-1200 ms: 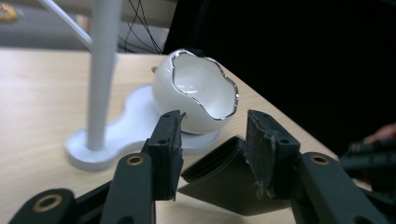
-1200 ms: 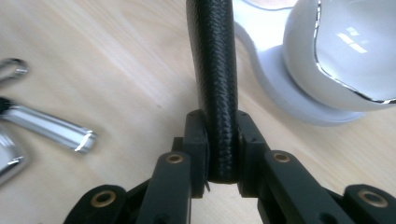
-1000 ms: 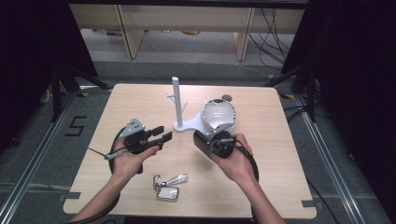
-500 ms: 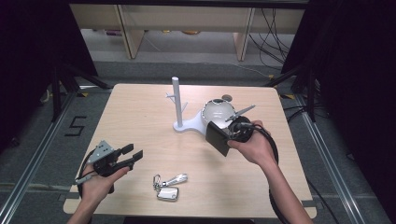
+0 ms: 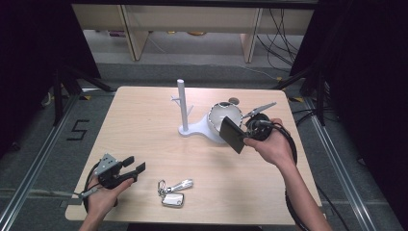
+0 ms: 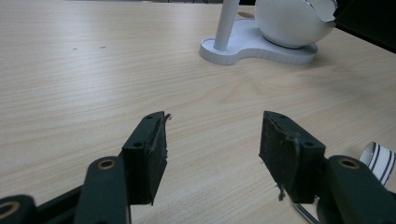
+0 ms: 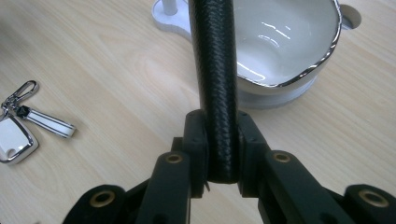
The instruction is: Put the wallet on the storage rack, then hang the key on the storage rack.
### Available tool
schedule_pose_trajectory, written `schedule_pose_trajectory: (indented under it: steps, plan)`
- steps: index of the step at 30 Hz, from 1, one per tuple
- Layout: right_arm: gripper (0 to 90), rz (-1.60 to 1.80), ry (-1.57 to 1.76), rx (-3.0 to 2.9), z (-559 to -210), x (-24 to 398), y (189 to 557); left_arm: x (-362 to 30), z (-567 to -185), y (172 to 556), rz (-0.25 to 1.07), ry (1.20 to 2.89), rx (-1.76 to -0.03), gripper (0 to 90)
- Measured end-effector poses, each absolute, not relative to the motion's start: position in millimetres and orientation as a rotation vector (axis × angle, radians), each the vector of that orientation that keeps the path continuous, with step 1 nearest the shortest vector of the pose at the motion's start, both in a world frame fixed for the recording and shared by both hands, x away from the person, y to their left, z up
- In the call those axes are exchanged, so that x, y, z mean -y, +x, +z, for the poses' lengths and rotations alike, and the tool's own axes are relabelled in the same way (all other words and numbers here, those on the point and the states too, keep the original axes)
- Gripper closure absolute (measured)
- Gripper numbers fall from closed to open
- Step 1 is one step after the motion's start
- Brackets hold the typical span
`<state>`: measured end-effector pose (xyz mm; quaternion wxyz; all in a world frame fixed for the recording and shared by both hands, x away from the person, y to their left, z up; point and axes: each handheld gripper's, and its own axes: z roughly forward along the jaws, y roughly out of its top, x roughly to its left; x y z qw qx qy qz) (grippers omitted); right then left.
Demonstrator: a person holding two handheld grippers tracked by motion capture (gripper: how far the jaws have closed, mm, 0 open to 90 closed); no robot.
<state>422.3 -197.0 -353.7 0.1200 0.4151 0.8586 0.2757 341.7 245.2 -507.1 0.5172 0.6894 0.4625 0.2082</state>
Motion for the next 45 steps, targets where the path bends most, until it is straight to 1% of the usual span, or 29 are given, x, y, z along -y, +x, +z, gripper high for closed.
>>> schedule_pose_trajectory:
  steps: [4, 10, 18, 29, 38, 45]
  plan:
    - [78.5, 0.809, 1.216, -2.501, -350.8, 198.3, 423.3, -245.7, -507.9, 341.1, 0.5, 1.647, -1.102, 40.7]
    - [78.5, 0.721, 1.253, -2.553, -338.2, 196.8, 432.2, -247.0, -507.4, 340.8, 0.519, 1.647, -1.102, 40.7]
    - [78.5, 0.65, 1.271, -2.608, -331.8, 198.5, 441.1, -248.3, -507.5, 341.0, 0.53, 1.646, -1.106, 40.7]
    - [78.4, 0.603, 1.272, -2.656, -335.9, 198.9, 446.2, -247.9, -507.1, 341.1, 0.534, 1.65, -1.102, 40.5]
    - [78.2, 0.609, 1.237, -2.653, -330.0, 196.2, 451.0, -249.1, -507.7, 340.5, 0.538, 1.649, -1.107, 40.2]
    - [78.2, 0.61, 1.154, -2.653, -316.8, 200.0, 457.3, -246.9, -508.3, 340.9, 0.537, 1.657, -1.106, 40.1]
